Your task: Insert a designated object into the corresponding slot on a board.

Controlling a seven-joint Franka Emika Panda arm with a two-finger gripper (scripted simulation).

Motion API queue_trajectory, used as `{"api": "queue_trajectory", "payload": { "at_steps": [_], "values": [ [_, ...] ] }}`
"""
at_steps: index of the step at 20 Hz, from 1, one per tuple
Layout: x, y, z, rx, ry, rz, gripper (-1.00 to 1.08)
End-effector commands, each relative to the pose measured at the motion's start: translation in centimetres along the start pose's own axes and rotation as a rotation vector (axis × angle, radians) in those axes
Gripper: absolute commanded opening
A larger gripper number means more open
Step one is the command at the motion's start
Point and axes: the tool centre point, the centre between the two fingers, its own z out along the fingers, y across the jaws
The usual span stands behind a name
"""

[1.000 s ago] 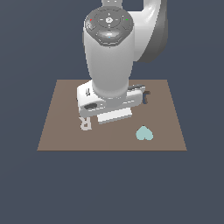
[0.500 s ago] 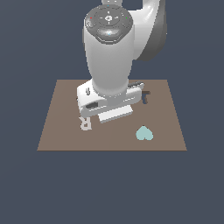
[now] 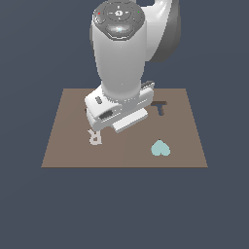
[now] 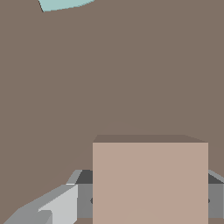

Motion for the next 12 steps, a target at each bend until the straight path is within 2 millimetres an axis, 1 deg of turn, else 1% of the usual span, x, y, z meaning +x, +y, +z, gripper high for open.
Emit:
{"api": "queue_trajectory", "payload": {
  "at_steps": [1,12],
  "values": [
    [-0.5,-0.1,-0.1,-0.001,0.001,-0.075,-1.0],
    [-3.4,0.1,-0.3,-0.001,0.001,-0.483,-1.0]
  ]
}}
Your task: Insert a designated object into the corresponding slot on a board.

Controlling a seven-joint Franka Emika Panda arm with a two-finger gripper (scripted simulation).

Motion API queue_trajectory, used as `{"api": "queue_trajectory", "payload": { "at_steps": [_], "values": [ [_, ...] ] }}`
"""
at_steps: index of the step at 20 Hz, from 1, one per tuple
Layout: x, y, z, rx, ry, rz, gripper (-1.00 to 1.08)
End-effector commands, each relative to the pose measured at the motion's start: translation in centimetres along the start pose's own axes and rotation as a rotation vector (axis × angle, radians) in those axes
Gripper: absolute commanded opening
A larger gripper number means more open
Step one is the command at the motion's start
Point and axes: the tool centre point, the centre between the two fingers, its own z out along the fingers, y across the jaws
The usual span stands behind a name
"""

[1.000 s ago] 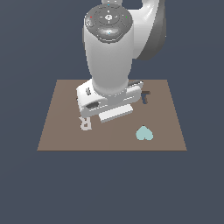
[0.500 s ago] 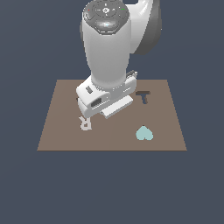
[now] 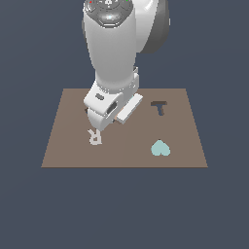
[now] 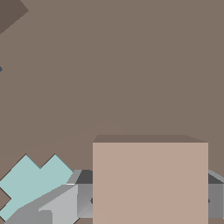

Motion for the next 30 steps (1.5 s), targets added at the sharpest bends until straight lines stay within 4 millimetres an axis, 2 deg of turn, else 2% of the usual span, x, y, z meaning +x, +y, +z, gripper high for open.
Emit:
{"api": "queue_trajectory", "payload": {
  "at_steps": [1,10,20,30],
  "values": [
    [-0.7,-0.1,-0.1,-0.001,0.0,-0.098,-1.0],
    [-3.1,0.0,-0.3,-0.001,0.0,-0.433,-1.0],
    [-5.5,1.1,-0.4,-0.001,0.0,-0.792,-1.0],
    [-6.9,2.5,-0.6,-0.001,-0.001,-1.058,-1.0]
  ]
}}
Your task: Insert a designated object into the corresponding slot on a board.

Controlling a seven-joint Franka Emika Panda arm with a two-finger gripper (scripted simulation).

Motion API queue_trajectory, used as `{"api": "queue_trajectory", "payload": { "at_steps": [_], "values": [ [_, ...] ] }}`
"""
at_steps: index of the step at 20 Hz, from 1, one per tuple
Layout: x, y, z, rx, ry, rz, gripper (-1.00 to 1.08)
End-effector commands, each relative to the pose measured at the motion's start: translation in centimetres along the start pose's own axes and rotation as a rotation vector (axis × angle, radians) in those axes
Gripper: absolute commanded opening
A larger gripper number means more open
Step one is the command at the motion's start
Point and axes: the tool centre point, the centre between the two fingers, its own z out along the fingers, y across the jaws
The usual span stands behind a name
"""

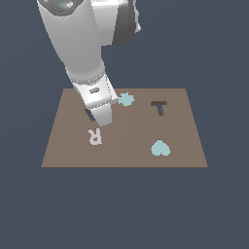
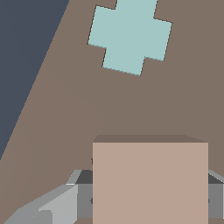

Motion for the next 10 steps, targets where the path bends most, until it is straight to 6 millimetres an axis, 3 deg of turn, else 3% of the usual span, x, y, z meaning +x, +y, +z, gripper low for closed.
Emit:
{"api": "queue_trajectory", "payload": {
  "at_steps": [1,10],
  "values": [
    [-0.4,-0.02,-0.06,0.0,0.0,-0.056,-1.0],
    [-1.29,0.0,-0.11,0.0,0.0,-0.176,-1.0]
  ]
}}
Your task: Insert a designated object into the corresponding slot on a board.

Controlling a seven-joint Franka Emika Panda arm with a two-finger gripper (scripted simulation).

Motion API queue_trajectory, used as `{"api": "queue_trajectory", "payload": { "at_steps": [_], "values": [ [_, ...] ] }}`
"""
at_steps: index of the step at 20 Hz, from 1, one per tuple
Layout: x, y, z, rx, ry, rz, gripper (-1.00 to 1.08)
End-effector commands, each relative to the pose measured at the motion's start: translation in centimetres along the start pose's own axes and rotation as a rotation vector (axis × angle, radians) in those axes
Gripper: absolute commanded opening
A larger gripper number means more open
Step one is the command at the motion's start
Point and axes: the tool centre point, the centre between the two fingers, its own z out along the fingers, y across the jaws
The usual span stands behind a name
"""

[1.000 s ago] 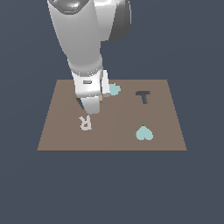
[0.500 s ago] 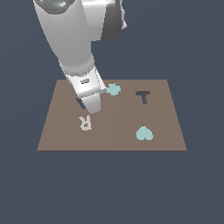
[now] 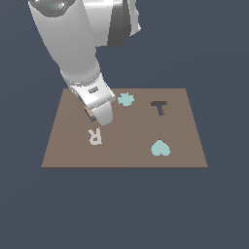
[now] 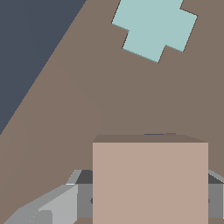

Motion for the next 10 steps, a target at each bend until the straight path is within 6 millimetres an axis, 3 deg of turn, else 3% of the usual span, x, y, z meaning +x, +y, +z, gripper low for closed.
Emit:
{"api": "queue_trajectory", "payload": {
  "at_steps": [1,10],
  "values": [
    [-0.17,0.02,-0.04,0.0,0.0,-0.024,-1.0],
    [-0.26,0.01,0.35,0.0,0.0,-0.037,-1.0]
  ]
}}
